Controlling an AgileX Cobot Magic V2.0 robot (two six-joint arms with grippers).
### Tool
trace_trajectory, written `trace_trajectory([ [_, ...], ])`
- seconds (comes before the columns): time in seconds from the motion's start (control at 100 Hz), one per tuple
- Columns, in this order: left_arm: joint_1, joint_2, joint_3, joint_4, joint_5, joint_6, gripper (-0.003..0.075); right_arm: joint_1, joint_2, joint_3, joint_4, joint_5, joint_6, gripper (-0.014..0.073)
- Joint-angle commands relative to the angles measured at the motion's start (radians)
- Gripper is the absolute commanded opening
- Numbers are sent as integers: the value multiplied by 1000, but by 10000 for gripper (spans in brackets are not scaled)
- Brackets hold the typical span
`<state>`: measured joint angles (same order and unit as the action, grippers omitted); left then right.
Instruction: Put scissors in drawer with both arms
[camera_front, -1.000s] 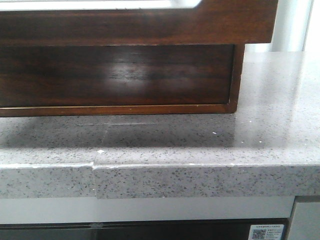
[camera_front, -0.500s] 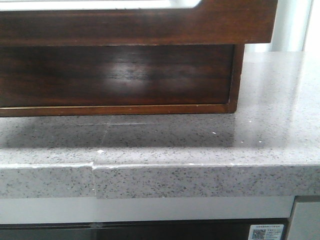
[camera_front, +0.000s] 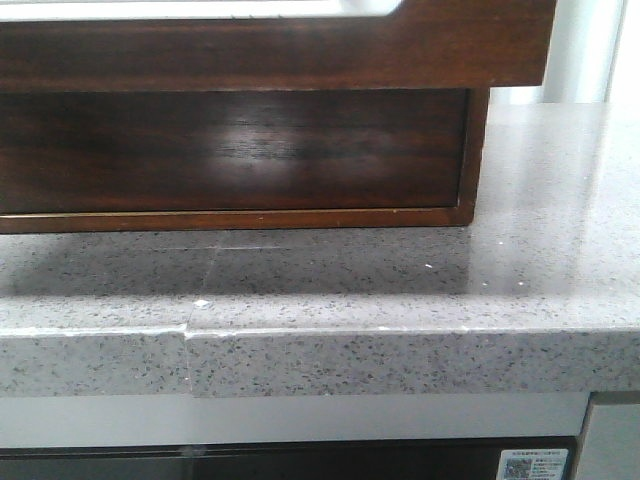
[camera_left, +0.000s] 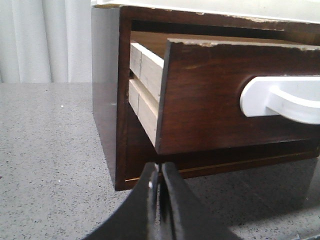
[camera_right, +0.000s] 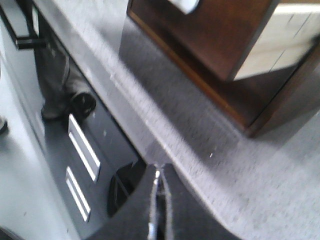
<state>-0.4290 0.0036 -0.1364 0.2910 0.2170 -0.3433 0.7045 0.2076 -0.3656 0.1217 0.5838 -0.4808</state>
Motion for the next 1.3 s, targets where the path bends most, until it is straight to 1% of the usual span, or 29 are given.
trace_trajectory([
  [0.0,-6,12,-26,-5,-77,-13,-22,0,9,-23,9,-40,1,-42],
  [0.73,-6,12,-24,-5,-77,-13,-22,0,9,-23,9,-32,1,-42],
  [0.92,-1,12,46,-21,-96,-13,-22,0,9,-23,9,-32,1,-42],
  [1.03,35,12,119,-174,-135,-13,-22,0,9,-23,9,-32,1,-42],
  [1.11,66,12,160,-194,-208,-10,-22,0,9,-23,9,-32,1,-42],
  [1.14,84,12,158,-199,-181,-6,-22,0,9,-23,9,-32,1,-42],
  [1.19,114,12,158,-211,-185,29,-22,0,9,-23,9,-32,1,-42],
  [1.29,182,12,158,-283,-180,130,-22,0,9,-23,9,-32,1,-42],
])
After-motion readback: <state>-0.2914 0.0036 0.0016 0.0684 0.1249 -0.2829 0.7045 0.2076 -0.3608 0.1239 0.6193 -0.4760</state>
